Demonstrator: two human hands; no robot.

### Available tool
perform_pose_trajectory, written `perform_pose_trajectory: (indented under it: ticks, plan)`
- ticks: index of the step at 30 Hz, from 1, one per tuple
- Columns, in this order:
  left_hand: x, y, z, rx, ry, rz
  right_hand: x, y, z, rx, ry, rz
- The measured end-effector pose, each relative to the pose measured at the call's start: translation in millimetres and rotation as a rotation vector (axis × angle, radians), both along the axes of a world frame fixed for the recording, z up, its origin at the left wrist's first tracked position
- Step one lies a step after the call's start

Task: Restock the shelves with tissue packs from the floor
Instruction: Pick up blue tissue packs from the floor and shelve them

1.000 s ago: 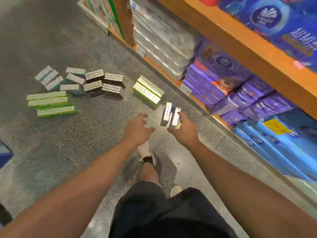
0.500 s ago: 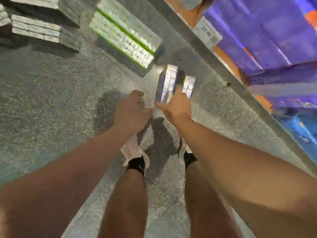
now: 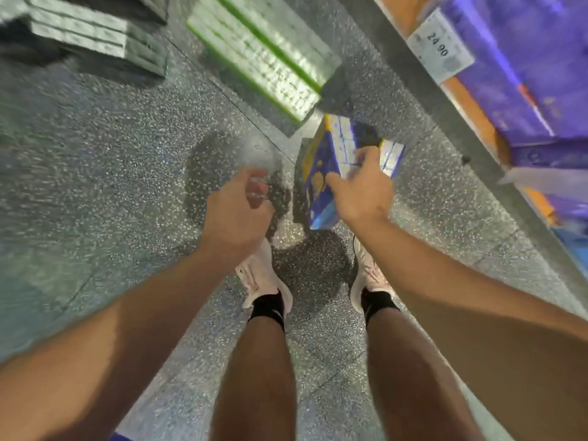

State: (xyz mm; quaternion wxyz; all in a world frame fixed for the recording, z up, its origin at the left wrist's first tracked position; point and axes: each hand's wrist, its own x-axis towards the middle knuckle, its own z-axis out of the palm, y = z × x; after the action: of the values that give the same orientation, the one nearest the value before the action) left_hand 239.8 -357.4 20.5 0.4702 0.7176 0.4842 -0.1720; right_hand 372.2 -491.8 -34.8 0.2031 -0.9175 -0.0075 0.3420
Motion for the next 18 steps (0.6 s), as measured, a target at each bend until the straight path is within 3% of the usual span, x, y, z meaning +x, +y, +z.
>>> perform_pose_trajectory:
  ticks: [4,9,13,18]
  plan:
    - [39,26,99,0.070,-0.150,-0.135,15,-1,126,0.242,0.049,0.043]
    - [52,70,238,0.089,-0.304,-0.223,47,27,291,0.501,0.092,0.249]
    - [11,78,363,-0.070,-0.465,0.245,48,67,411,0.747,0.126,0.438]
    - [-69,76,502,0.284,-0.586,0.584,9,132,554,0.953,0.059,0.710]
